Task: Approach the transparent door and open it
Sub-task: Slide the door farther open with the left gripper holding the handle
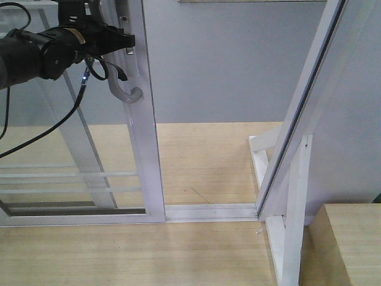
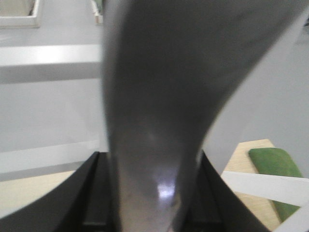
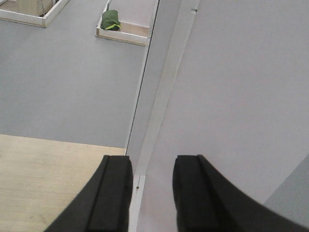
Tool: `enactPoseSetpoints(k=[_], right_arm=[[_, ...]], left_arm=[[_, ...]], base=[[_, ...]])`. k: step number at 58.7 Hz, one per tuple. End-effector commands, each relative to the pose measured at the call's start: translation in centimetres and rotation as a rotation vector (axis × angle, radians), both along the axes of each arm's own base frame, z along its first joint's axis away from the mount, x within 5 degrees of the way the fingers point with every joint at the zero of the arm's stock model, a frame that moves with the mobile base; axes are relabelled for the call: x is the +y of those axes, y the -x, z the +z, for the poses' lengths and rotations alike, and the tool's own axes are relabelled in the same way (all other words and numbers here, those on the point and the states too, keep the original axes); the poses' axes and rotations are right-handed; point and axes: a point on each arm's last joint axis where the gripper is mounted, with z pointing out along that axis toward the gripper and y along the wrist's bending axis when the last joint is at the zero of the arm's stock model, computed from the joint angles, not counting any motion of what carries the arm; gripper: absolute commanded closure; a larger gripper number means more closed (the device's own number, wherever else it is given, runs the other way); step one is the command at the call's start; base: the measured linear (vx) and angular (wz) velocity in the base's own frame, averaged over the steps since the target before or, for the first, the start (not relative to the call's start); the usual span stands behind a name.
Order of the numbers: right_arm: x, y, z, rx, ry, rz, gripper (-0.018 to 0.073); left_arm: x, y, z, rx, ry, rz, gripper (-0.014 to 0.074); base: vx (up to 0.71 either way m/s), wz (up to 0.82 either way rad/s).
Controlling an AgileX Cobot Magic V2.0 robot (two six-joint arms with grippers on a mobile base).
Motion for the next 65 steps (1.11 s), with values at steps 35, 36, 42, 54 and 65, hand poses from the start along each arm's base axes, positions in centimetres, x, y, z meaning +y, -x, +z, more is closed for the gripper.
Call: enactPoseSetpoints(k=[35, 36, 42, 54, 65], right_arm=[[-0.1, -0.1, 1.8, -0.113, 0.028, 0.002, 0.0258], [-0.1, -0.1, 1.8, -0.113, 0.028, 0.002, 0.0258], [-0.1, -0.1, 1.8, -0.113, 0.028, 0.002, 0.0258], [-0.1, -0.1, 1.8, -0.112, 0.028, 0.002, 0.0258], [-0.1, -0.1, 1.8, -0.112, 0.028, 0.002, 0.0258]], left_arm=[[7.7, 0.9, 5.3, -0.076, -0.001, 0.172, 0.0232], [8.0, 1.0, 5.5, -0.080, 0.001, 0.179, 0.0232], [8.9, 1.8, 5.8, -0.047, -0.004, 0.206, 0.0232], [10.5, 3.4, 5.7, -0.015, -0.013, 0.242, 0.0232], [11.6, 5.0, 6.2, -0.022, -0.029, 0.263, 0.0232]], base=[[0.00, 0.00], [0.00, 0.00], [0.00, 0.00], [0.00, 0.00], [0.00, 0.00]])
